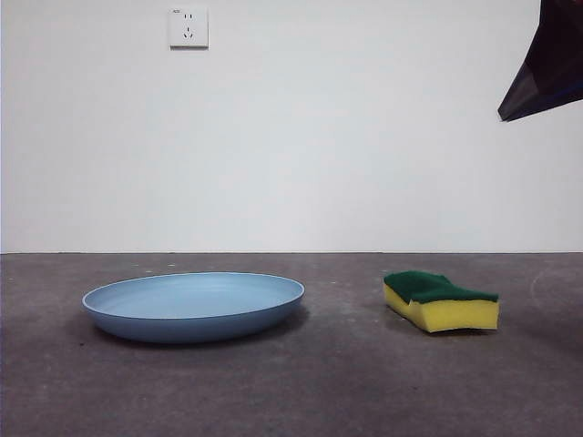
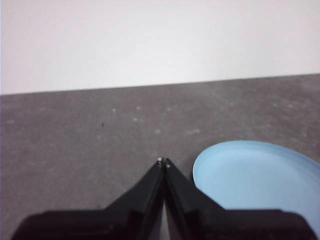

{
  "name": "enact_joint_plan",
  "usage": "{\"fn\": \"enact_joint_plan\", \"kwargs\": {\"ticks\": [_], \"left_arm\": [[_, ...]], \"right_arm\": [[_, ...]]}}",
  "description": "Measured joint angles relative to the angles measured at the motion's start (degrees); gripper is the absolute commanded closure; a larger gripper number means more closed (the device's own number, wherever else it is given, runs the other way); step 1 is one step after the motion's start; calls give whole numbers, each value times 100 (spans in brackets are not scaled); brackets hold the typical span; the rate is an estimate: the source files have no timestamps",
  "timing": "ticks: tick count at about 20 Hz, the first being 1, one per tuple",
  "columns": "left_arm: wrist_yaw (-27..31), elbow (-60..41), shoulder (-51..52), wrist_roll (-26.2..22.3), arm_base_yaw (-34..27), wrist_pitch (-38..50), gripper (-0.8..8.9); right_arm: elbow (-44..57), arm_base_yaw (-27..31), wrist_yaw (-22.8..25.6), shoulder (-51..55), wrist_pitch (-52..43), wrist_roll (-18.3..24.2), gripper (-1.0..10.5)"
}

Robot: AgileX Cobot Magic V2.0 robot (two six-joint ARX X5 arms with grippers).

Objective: Pick up the plate,pick up the cloth,clean the plate with the cloth

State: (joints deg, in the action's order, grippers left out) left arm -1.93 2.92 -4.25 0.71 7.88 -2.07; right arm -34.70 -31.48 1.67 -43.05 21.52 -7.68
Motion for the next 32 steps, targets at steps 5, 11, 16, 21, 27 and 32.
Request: {"fn": "enact_joint_plan", "kwargs": {"ticks": [5, 11, 16, 21, 27, 32], "left_arm": [[-2, -192, 262, 149, -223, -168, 815], [-83, -192, 389, 195, -568, -837, 815], [-87, -192, 398, 192, -588, -837, 815], [-87, -192, 398, 195, -588, -837, 815], [-87, -192, 398, 195, -588, -837, 815], [-87, -192, 398, 195, -588, -837, 815]], "right_arm": [[0, 0, 2, 0, 2, 0, 945], [0, 0, 2, 0, 7, 0, 945], [0, 0, 2, 0, 9, 0, 945], [0, 0, 2, 0, 9, 0, 945], [0, 0, 2, 0, 9, 0, 945], [0, 46, 94, 92, 63, 46, 945]]}}
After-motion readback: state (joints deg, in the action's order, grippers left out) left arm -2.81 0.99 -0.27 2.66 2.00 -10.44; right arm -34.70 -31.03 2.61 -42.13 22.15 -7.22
